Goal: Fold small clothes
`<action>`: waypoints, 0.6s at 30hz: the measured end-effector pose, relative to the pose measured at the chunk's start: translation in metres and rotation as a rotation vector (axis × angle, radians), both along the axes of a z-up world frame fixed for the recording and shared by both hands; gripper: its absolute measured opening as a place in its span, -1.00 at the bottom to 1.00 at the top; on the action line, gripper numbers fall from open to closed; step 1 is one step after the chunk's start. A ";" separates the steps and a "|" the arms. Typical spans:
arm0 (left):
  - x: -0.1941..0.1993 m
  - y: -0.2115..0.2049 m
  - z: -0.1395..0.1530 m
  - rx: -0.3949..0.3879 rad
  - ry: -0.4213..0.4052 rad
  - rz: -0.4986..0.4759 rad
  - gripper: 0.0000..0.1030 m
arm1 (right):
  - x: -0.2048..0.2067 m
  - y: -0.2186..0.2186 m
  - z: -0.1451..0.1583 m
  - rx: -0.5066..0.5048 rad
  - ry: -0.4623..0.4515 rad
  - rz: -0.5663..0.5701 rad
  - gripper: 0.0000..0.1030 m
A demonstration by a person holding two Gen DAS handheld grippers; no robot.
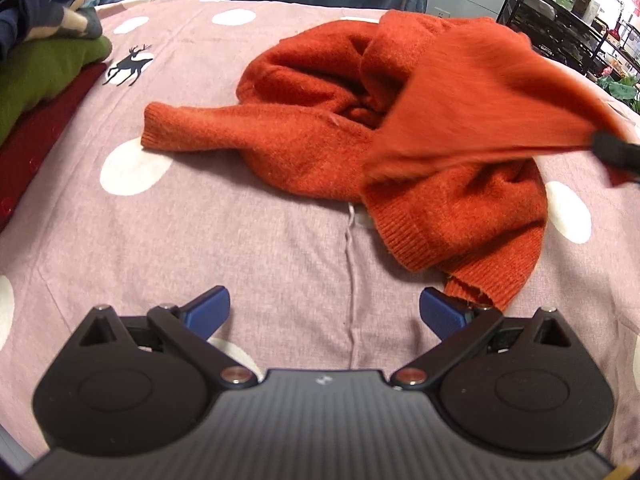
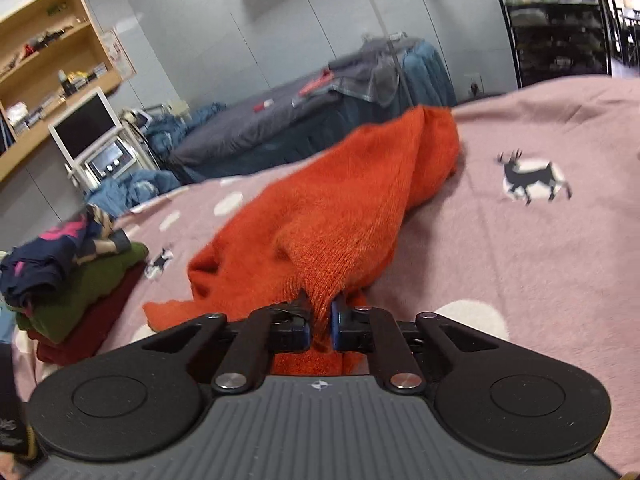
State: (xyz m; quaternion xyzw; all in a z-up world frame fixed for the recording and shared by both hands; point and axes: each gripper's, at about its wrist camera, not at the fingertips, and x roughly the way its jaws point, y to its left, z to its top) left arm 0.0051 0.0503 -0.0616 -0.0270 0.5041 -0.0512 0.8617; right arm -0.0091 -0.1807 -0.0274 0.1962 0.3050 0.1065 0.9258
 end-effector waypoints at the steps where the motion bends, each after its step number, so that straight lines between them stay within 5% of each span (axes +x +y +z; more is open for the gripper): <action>1: 0.000 0.000 0.000 -0.006 0.000 -0.002 1.00 | -0.010 -0.007 0.006 -0.003 -0.026 -0.008 -0.72; 7: -0.001 -0.004 -0.001 0.000 -0.010 -0.011 1.00 | -0.080 -0.085 0.039 -0.081 -0.109 -0.167 -0.73; 12: -0.001 -0.016 -0.002 -0.008 -0.015 -0.033 1.00 | -0.124 -0.153 0.045 -0.115 -0.051 -0.367 -0.73; 18: -0.002 -0.039 0.005 0.012 -0.055 -0.088 1.00 | -0.130 -0.141 0.028 -0.213 -0.012 -0.346 -0.55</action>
